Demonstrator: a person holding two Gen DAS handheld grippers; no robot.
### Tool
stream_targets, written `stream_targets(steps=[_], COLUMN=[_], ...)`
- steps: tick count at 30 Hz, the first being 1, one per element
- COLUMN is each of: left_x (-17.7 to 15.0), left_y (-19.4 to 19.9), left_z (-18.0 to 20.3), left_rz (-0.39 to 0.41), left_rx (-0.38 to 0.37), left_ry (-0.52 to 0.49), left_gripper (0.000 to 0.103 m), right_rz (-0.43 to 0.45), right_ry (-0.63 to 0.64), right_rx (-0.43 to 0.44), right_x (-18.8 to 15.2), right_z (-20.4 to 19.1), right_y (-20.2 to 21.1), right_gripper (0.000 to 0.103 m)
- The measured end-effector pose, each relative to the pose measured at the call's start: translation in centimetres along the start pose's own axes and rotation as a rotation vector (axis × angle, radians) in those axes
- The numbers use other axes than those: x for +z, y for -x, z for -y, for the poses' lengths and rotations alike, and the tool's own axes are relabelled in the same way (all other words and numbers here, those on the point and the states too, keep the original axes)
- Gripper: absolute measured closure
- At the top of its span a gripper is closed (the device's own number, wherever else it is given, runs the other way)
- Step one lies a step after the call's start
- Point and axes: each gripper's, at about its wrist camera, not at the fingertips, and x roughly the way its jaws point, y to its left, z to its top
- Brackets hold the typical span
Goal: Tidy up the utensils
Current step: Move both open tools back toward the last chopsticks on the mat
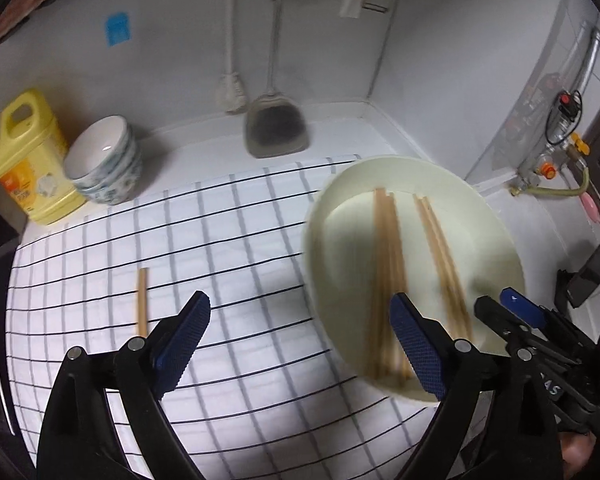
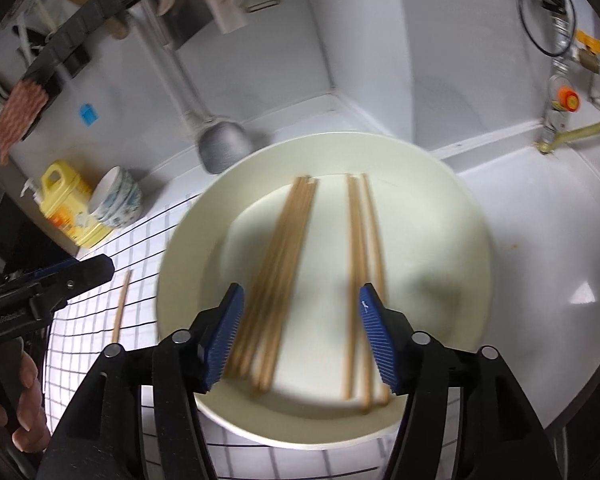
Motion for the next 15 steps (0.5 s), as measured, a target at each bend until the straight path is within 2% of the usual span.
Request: stream_targets(steps=[7,15], left_x=[-1.7,-3.8], left_y=[2.1,4.7], left_z=[-4.7,-10.4], left_rz=[0.021,0.052], left_rx=[0.074,0.110], left_ry=[0.060,0.058], left_gripper=[0.011,0.009], right_rz=[-0.007,0.021], right_ry=[0.072,0.111], right_rx=[0.048,0.030], right_x=[-0.6,-2.6], right_z=[-5.0,-11.3], right_y=[-0.5,0.2], right_gripper=[0.043,0.040])
